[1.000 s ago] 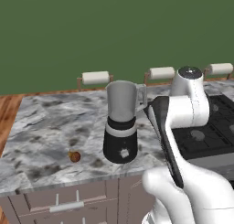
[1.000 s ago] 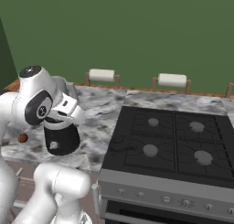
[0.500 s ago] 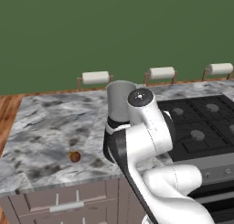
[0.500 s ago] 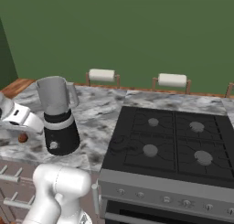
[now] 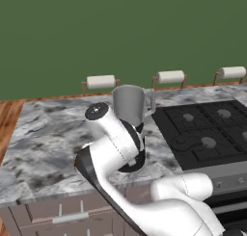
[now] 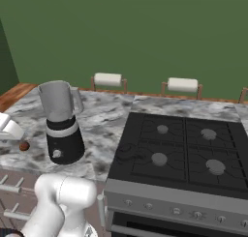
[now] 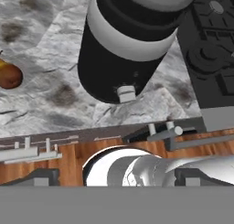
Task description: Open the blender lid, put the pear in the blender, close the lid, and start the blender.
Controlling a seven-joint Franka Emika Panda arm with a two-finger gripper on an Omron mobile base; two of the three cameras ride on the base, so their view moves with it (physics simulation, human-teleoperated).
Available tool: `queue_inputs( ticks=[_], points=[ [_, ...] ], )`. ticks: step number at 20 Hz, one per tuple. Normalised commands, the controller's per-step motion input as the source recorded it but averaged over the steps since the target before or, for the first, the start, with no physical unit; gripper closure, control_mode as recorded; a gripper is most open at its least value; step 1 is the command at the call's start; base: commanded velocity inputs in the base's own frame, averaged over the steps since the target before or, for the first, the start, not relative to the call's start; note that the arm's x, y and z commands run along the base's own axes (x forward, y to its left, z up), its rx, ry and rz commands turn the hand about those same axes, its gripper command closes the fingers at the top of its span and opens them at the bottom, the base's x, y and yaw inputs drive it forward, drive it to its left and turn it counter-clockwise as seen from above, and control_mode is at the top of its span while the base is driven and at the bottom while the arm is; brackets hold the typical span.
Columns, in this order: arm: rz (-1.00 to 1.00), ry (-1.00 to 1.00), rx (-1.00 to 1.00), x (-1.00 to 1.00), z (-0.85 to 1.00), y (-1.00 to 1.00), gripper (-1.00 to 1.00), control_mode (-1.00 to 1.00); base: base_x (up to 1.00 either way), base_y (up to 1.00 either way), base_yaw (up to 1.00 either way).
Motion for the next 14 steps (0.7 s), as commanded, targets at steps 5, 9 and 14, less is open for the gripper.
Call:
queue_inputs(
  ticks=[5, 9, 14],
  points=[
    [0.07, 0.1, 0.0, 0.48, -0.43, 0.82, -1.0, -1.0, 0.0, 0.0, 0.0],
    [0.06, 0.05, 0.0, 0.48, -0.5, 0.57, -1.0, -1.0, 0.0, 0.0, 0.0],
    [0.01, 0.01, 0.0, 0.42, -0.4, 0.4, -1.0, -1.0, 0.0, 0.0, 0.0]
  ],
)
